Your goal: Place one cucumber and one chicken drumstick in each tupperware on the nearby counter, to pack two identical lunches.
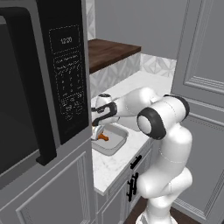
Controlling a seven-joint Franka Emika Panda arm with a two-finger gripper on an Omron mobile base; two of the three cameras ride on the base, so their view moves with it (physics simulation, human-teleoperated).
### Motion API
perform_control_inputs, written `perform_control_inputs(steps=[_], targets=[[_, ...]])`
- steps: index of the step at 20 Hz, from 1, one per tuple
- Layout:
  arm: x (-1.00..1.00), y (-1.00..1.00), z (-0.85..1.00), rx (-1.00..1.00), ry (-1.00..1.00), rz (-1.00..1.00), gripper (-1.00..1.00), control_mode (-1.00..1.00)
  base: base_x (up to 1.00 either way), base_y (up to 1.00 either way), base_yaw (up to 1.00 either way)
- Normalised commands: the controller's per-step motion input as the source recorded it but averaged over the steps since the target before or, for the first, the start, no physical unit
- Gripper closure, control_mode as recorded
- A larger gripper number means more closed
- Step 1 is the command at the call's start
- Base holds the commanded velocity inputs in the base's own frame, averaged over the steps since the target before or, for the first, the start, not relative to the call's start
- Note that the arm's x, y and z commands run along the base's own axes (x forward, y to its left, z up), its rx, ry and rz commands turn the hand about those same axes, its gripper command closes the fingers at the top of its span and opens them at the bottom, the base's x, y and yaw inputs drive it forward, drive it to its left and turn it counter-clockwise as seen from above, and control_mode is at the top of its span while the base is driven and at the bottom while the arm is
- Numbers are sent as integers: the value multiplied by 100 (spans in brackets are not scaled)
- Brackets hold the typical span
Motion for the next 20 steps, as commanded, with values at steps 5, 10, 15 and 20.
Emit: perform_control_inputs(steps=[5, 10, 15, 20], targets=[[-45, -7, 72, 0, -10, 0, -100, -100, 0, 0, 0], [-99, -43, 66, 0, -17, -14, -100, -100, 0, 0, 0], [-98, -67, 25, 0, -7, -32, -100, -100, 0, 0, 0], [-80, -66, 24, 3, 0, -42, -100, -100, 0, 0, 0]])
